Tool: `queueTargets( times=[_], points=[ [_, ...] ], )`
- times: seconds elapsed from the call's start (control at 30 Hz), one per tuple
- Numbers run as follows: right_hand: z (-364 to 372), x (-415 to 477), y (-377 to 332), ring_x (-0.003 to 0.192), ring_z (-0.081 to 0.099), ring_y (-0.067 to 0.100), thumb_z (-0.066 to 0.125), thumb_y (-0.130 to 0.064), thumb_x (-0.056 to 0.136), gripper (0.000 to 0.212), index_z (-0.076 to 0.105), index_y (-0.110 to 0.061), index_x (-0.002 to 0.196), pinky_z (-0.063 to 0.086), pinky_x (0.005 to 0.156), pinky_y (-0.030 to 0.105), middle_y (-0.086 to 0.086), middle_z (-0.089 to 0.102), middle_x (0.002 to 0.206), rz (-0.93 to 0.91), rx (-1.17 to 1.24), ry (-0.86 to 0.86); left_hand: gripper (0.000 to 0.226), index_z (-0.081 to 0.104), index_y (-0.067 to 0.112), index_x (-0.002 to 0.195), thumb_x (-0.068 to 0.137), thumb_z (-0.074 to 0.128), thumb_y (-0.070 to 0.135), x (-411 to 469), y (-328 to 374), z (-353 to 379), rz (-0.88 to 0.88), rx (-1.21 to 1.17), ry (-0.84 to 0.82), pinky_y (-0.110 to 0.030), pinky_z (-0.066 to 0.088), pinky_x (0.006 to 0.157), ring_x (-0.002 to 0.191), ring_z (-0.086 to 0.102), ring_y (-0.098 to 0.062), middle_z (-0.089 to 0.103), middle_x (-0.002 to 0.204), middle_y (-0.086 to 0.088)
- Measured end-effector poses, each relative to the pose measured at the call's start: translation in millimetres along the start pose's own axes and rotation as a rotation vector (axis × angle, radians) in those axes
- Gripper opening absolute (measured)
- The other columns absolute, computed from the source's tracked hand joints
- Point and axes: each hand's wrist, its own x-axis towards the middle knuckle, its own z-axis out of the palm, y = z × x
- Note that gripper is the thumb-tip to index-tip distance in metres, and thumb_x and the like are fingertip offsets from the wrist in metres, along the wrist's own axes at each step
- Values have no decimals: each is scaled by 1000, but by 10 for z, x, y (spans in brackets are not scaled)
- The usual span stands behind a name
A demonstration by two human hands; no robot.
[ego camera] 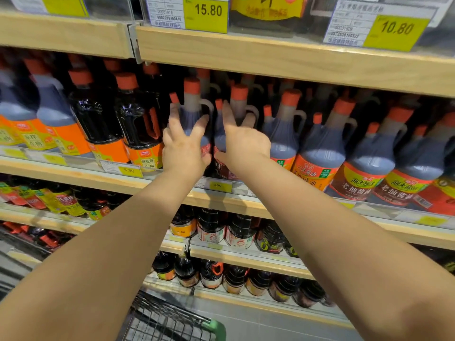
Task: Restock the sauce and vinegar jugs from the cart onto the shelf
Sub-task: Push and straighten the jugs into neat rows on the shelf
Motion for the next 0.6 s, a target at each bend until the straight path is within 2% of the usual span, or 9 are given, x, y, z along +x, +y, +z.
queueTargets(
  times=[0.07,0.23,0.33,0.5,0.6],
  points=[
    [-8,-40,31,88,63,34,62,-42,83,96,-9,-36,148,36,53,32,23,22,146,-19,40,-4,72,30,39,142,81,66,23,-27,-12,-36,11,-21,-22,-47,40,100,135,19,-45,-4,156,-16],
    [48,-190,121,91,63,35,57,-22,90,88,-8,-41,146,37,57,32,20,-1,156,-61,-10,-47,86,23,41,143,77,73,19,-121,-27,-79,-8,-9,-120,-47,44,99,135,22,-48,-13,155,-15],
    [82,-188,134,91,63,34,57,-19,90,86,-4,-41,147,37,56,32,20,-1,156,-67,-14,-53,85,22,41,142,78,72,17,-106,19,-71,-68,2,-134,-46,45,98,137,20,-45,-13,155,-16],
    [130,-213,152,84,64,32,54,-18,91,82,-2,-39,148,38,54,31,20,-7,157,-87,10,-52,83,22,40,143,80,70,15,-97,45,-91,-60,10,-141,-47,41,102,136,20,-46,-11,155,-18],
    [56,-286,208,91,63,34,49,-18,92,69,12,-35,148,36,56,32,16,4,157,-96,80,-35,74,29,37,140,79,67,15,-150,83,-109,-55,-58,-153,-51,38,105,135,20,-50,-8,155,-18]
  ],
)
